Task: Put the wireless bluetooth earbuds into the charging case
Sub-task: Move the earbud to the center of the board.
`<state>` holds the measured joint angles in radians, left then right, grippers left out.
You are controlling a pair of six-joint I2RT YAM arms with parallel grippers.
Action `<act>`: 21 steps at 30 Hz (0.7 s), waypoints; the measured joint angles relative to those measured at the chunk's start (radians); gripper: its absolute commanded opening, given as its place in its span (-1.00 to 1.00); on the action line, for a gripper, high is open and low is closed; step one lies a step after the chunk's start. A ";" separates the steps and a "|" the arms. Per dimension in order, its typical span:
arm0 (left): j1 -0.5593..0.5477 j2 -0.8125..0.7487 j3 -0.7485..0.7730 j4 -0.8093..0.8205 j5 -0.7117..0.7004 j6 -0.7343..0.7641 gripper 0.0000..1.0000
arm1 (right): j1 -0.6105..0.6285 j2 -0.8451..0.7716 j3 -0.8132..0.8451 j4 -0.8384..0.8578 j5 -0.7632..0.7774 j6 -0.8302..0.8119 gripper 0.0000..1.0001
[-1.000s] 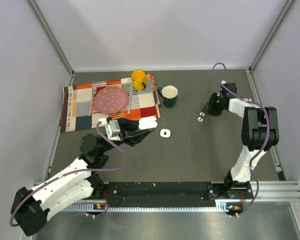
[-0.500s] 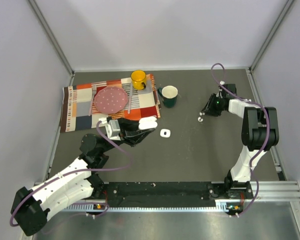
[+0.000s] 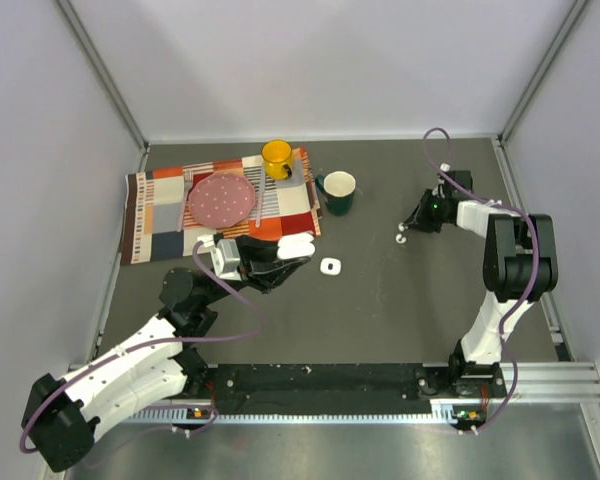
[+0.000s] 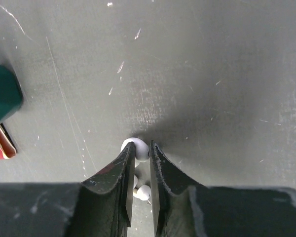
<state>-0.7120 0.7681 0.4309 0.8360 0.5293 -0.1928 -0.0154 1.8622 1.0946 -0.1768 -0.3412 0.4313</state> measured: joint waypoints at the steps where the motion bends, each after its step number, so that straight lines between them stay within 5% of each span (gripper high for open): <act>1: 0.000 0.000 0.000 0.000 0.000 0.000 -1.00 | 0.000 0.000 -0.003 0.007 0.003 0.008 -0.78; 11: 0.000 -0.001 0.000 -0.001 -0.009 0.000 -1.00 | -0.001 -0.084 -0.140 0.089 0.060 0.162 -0.85; 21: 0.000 -0.018 -0.001 -0.022 -0.023 0.002 -1.00 | -0.001 -0.454 -0.563 0.201 0.280 0.518 -0.81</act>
<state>-0.7120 0.7506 0.4297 0.8143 0.5060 -0.1913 -0.0162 1.4086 0.5320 0.0238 -0.0612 0.9489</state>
